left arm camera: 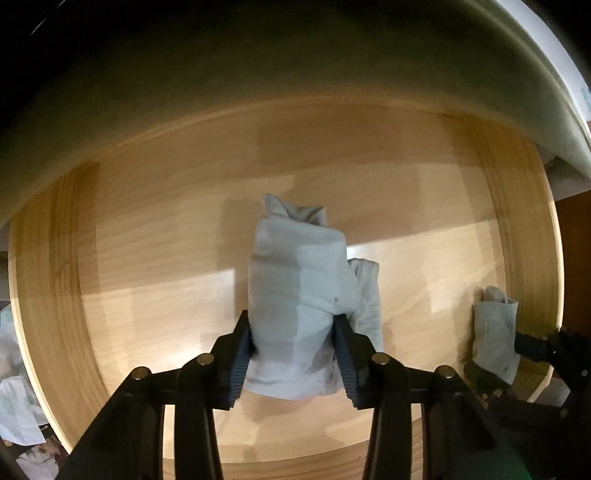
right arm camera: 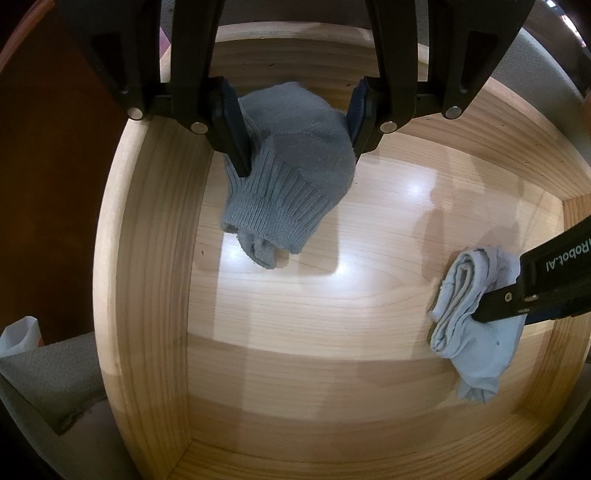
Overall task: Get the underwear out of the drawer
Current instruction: 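Lower the left tool onto the white folded garment and close it, then lift the white garment with the left tool and carry it over the box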
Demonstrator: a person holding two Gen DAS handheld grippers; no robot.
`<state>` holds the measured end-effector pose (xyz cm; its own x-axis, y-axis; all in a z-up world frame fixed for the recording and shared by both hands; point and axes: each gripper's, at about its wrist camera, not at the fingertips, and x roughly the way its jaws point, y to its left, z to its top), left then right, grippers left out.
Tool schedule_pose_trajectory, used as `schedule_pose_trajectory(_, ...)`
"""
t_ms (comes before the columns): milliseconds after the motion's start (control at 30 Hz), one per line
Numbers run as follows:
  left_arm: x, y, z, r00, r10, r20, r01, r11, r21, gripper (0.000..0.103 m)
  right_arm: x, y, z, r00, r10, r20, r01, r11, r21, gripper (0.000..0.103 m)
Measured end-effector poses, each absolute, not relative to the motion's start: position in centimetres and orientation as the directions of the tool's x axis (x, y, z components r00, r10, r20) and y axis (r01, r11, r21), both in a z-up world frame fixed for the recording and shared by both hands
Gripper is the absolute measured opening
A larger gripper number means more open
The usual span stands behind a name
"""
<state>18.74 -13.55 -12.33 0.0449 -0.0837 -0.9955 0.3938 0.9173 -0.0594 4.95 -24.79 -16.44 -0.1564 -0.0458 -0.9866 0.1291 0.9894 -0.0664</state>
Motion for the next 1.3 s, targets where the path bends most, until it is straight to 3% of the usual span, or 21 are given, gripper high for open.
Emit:
schedule_pose_trajectory(600, 17.0, -8.1, -13.1, -0.049, -0.009, -0.999, 0.343, 0.939, -0.026, 0.041, 5.4, -24.9, -17.0, -0.167, -0.058, -0.984, 0.124, 0.989, -0.08, 0.046)
schedule_pose_trajectory(1300, 13.0, -3.9, -13.8, -0.053, -0.004, -0.999, 0.222, 0.975, -0.016, 0.04, 5.7, -25.5, -17.9, -0.171, -0.066, -0.983, 0.12, 0.989, -0.088, 0.045)
